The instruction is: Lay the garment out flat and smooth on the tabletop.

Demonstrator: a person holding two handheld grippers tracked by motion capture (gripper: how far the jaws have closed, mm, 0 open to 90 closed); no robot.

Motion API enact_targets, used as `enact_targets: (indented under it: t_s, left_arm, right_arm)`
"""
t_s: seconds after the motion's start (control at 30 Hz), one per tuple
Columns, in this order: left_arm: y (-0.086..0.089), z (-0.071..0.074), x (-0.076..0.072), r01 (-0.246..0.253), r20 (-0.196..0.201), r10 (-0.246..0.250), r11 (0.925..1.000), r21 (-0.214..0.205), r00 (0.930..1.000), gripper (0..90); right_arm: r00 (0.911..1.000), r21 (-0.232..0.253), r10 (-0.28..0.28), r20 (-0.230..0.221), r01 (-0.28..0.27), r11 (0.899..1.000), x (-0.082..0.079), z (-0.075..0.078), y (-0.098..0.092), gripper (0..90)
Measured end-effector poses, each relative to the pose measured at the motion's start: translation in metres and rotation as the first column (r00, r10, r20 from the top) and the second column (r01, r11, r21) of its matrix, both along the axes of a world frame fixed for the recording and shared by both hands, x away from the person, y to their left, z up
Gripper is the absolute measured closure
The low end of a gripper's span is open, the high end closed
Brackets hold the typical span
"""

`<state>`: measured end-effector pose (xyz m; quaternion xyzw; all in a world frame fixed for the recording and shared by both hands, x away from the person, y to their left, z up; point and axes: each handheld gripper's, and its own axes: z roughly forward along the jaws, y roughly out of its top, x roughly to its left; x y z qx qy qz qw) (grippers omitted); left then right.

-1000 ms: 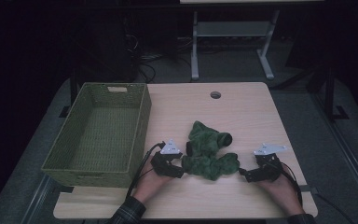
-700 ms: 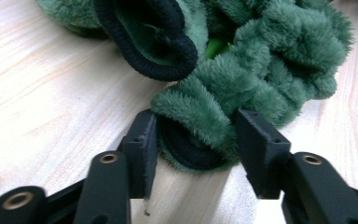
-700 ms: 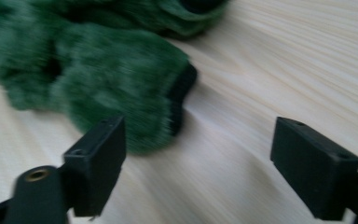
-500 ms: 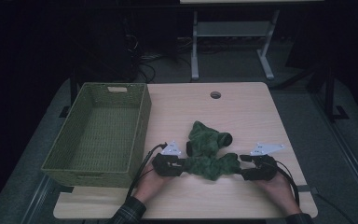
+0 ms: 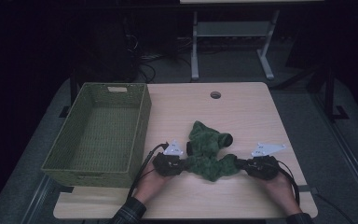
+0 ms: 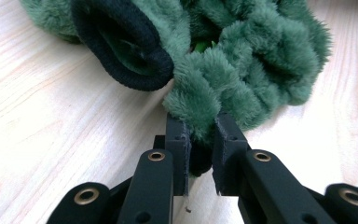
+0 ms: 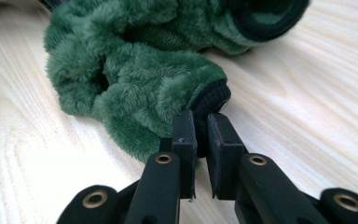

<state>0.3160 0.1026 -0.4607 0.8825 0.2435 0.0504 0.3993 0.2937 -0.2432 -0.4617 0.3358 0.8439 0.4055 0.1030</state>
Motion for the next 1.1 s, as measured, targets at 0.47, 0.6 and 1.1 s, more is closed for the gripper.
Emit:
enact_targets:
  t_s: [0.47,0.6,1.1]
  left_arm:
    - [0.021,0.016,-0.026,-0.025,-0.066,0.022,0.9989,-0.04,0.9976,78.7]
    - [0.028,0.016,-0.035,-0.045,-0.092,0.041,0.9981,-0.041,0.9949,78.7]
    - [0.037,-0.001,-0.05,-0.078,-0.168,0.078,0.9969,0.005,0.9827,79.0]
  right_arm:
    - [0.9985,0.017,-0.049,0.023,0.049,0.999,-0.024,0.015,-0.023,83.7]
    - [0.999,-0.005,-0.041,0.017,0.041,0.999,-0.037,0.013,-0.022,84.0]
    - [0.9989,-0.076,-0.039,-0.025,0.037,0.996,-0.057,-0.001,-0.023,84.5]
